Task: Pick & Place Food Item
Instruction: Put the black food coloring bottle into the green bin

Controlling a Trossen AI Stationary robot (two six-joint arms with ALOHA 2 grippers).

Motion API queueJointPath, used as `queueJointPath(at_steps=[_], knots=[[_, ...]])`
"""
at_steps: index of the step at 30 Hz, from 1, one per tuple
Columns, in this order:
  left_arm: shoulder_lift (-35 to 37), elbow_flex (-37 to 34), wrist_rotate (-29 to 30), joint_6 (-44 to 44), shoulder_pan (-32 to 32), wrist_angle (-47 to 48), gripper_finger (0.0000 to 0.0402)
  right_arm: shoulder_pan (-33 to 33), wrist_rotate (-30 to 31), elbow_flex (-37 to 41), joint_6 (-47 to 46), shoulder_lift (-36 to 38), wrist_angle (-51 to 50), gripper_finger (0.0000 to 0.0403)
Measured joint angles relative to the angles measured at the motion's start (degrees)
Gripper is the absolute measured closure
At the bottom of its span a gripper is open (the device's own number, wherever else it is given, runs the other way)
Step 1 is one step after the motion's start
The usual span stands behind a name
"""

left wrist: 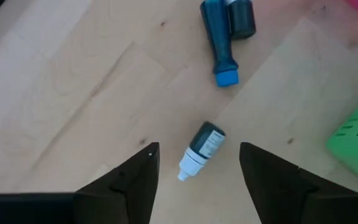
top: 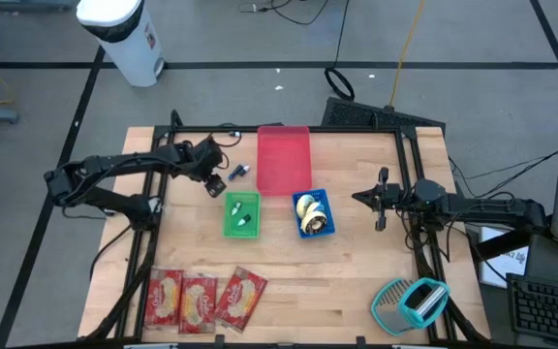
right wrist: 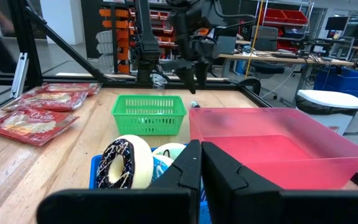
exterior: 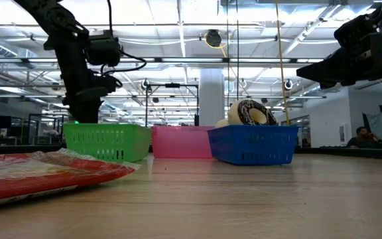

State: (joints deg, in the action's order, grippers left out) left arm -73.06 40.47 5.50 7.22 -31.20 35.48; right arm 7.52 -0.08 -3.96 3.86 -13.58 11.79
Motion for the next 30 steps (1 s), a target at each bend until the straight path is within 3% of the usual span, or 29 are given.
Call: queueJointPath(at_steps=[9, 20, 30], knots=[[-5.27, 0.00, -1.85, -0.45, -0.72, -0.04, 0.0214, 0.00, -0.02, 0.00, 0.00, 0.02, 0.00, 0.0399], [-12.79, 0.00, -1.62, -3.47, -0.59, -3.23, 0.0214, 0.01, -0.02, 0.01, 0.00, 0.02, 0.00, 0.0399], [-14.34, 0.24, -2.96, -5.00, -0.69, -2.88, 0.0268, 0.00, 0.00, -0.01, 0.00, 0.02, 0.00, 0.0399]])
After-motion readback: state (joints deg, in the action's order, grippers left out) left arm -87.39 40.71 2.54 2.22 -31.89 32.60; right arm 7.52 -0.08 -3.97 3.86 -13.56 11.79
